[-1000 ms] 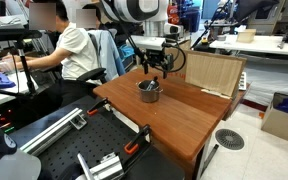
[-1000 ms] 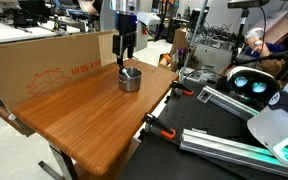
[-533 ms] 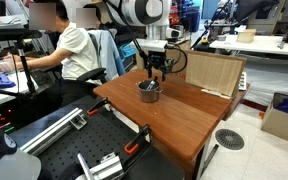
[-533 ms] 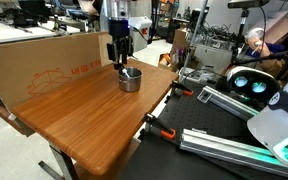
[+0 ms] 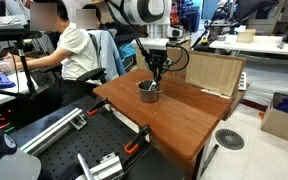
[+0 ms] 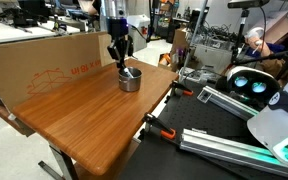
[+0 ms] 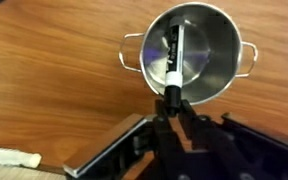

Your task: Remove the marker from the pot and put it on the table

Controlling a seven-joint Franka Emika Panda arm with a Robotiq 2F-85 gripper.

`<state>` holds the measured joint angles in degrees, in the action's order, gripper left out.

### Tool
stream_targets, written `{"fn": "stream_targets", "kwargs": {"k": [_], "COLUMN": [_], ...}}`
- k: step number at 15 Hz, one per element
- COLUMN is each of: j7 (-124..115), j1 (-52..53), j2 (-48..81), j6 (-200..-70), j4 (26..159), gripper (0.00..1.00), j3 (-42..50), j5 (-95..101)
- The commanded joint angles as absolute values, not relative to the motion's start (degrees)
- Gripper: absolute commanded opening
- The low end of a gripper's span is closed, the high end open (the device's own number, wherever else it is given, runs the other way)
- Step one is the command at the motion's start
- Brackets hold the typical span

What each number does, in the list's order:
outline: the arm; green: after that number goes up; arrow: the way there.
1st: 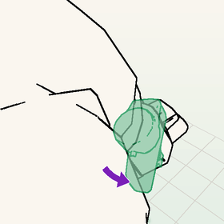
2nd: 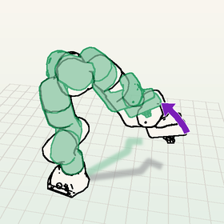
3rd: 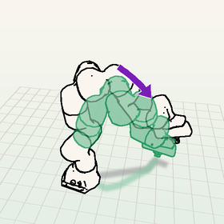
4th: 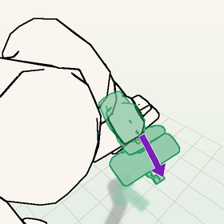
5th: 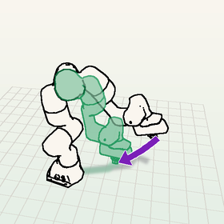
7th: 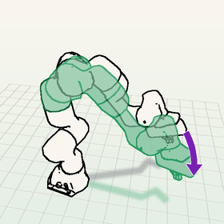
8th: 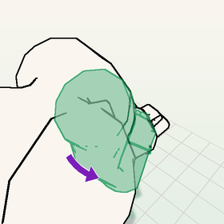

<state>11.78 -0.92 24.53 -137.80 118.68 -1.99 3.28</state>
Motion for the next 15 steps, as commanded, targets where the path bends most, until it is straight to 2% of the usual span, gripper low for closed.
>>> {"fn": "stream_targets", "kwargs": {"k": [1, 7, 15], "j7": [11.09, 10.11, 12.59], "j1": [-0.43, -0.19, -3.77], "j2": [25.12, 23.25, 13.17], "j6": [-135.42, -135.37, -134.08], "j4": [117.16, 118.41, 122.93], "gripper": [0.05, 0.05, 0.05], "j3": [-1.52, -1.02, -1.12], "j5": [4.71, 5.86, 0.65]}}
